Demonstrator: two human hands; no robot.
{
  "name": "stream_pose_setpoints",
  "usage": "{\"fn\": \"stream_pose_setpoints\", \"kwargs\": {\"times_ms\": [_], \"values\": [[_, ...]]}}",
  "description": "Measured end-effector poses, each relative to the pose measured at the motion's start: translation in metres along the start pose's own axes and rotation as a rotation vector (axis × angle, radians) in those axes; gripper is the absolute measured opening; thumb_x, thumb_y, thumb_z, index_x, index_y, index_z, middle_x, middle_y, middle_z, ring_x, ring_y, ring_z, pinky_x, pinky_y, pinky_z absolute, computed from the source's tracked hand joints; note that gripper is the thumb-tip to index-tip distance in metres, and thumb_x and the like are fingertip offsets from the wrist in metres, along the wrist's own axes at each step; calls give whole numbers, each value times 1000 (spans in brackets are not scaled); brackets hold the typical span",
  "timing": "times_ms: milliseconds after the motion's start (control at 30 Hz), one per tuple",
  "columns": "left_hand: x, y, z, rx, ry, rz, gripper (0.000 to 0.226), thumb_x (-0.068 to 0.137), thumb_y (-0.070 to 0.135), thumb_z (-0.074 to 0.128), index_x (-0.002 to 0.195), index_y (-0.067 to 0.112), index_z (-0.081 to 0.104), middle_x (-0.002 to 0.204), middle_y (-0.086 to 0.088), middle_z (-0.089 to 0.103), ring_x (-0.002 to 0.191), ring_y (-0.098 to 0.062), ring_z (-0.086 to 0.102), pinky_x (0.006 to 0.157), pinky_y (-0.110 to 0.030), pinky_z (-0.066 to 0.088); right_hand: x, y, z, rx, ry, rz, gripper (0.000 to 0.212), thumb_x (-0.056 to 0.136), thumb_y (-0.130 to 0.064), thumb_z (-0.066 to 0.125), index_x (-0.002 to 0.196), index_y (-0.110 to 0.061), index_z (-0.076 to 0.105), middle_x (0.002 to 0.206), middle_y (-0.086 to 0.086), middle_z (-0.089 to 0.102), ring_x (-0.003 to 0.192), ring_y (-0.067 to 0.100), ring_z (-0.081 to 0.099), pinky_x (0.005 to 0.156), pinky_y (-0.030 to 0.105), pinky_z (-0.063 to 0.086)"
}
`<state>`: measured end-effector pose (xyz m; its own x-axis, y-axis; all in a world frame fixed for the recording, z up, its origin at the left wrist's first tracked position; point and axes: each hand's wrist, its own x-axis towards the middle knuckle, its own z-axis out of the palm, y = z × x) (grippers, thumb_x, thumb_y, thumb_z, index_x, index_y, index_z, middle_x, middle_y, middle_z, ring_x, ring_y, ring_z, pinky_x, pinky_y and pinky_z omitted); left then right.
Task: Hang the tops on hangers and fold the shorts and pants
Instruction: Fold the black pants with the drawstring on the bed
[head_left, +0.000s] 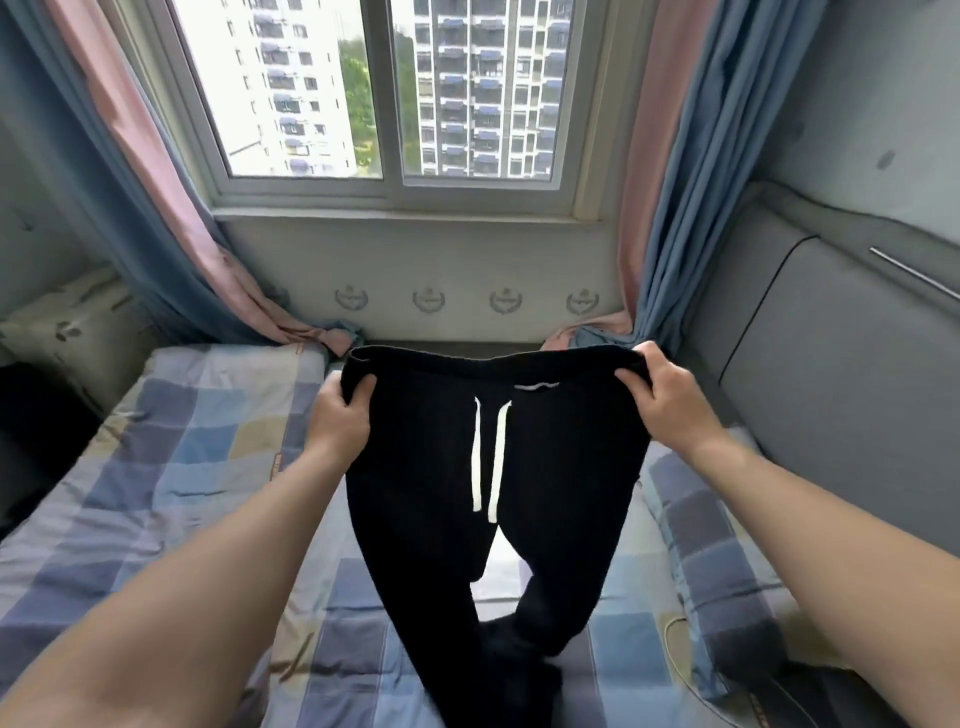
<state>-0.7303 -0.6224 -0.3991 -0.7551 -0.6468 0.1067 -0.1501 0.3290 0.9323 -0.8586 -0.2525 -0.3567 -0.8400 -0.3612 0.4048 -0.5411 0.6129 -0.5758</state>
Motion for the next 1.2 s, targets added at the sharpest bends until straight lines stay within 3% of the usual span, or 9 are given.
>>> {"fn": "stream_pose_setpoints", "kwargs": {"times_ms": [133,267,500,600,733,867,967,1100,1200], "values": [[45,86,-23,-11,101,172,18,100,42,56,92,25,59,88,4,67,81,-13,62,70,-30,46,65,-41,-52,-20,82,-103,15,104,-33,52,105,-18,49,84,0,65,77,21,64,70,38,50],[68,174,-51,-32,158,233,24,97,53,53,94,30,58,84,11,64,76,-3,57,61,-19,34,119,-87,-104,-21,183,-149,21,104,-37,50,102,-16,47,77,5,64,70,21,63,63,38,49],[92,294,-98,-211,156,208,26,94,48,57,91,23,64,88,-2,69,79,-24,65,66,-35,50,193,-176,-183,106,339,-102,20,101,-38,55,96,-19,57,83,-10,60,75,8,57,61,17,35],[95,336,-107,-291,135,86,31,95,42,58,103,11,60,89,-5,63,79,-24,60,70,-34,45,215,-207,-204,225,330,5,35,99,-38,57,119,-10,61,101,-2,60,85,14,57,70,24,40],[86,384,-110,-376,74,76,34,100,32,53,125,9,60,92,-4,56,88,-24,54,81,-36,40,224,-254,-215,478,299,46,29,93,-33,62,102,-6,66,91,7,65,81,22,64,72,33,51],[57,418,-101,-492,-12,137,29,101,27,52,123,9,59,104,-8,66,102,-31,64,93,-41,52,217,-299,-215,520,246,-21,28,89,-30,67,104,-7,66,90,8,69,74,19,66,60,32,56],[38,435,-94,-468,-77,227,23,102,24,52,121,11,56,103,-9,66,95,-28,65,88,-40,53,207,-326,-213,512,196,-94,25,83,-24,72,103,-10,65,95,12,73,83,24,73,71,43,64],[14,443,-92,-387,-209,390,20,102,15,48,112,10,65,84,-2,65,69,-16,60,61,-28,42,195,-355,-209,621,110,-153,15,81,-12,76,88,-9,63,95,19,74,83,32,75,72,48,63],[6,443,-93,-353,-290,469,25,100,13,51,124,12,60,103,-4,67,86,-18,65,69,-31,47,189,-371,-208,645,114,-175,15,82,-9,76,84,-7,61,105,30,69,88,41,73,82,61,57]]}}
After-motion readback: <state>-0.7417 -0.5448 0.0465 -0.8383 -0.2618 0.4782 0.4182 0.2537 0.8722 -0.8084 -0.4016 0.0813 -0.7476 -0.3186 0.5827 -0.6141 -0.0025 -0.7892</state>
